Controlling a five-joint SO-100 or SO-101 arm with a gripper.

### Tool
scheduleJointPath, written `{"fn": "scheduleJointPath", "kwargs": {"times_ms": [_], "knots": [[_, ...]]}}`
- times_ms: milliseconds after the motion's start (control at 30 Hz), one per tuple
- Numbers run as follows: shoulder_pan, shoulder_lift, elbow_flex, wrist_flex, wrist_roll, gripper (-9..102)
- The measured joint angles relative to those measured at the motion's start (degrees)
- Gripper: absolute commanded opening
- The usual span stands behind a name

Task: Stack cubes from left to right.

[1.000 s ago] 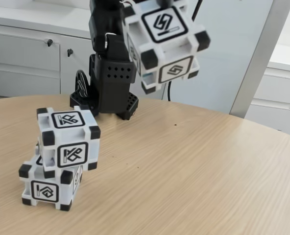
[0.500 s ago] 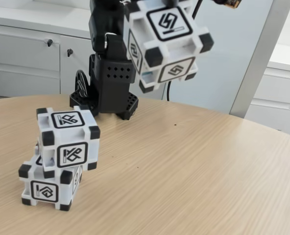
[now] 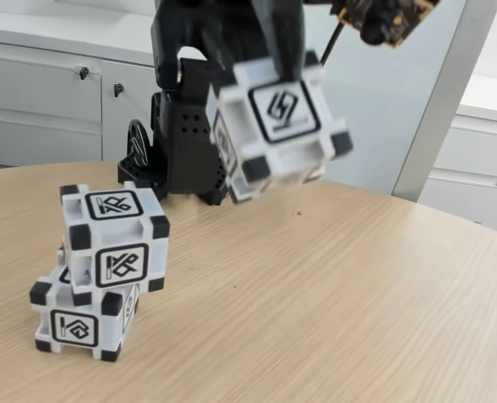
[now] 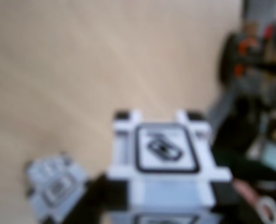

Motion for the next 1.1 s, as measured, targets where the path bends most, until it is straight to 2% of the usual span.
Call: {"fn": "scheduleJointPath", "kwargs": {"times_ms": [267, 533, 633, 1100], "knots": [[0.00, 2.20, 0.00, 3.08, -0.35, 16], [-0.09, 3.96, -11.60, 22.59, -5.62, 16], [-0.09, 4.66, -16.00, 26.98, -7.12, 16], [0.26, 3.69, -19.16, 28.04, -13.89, 15]]}}
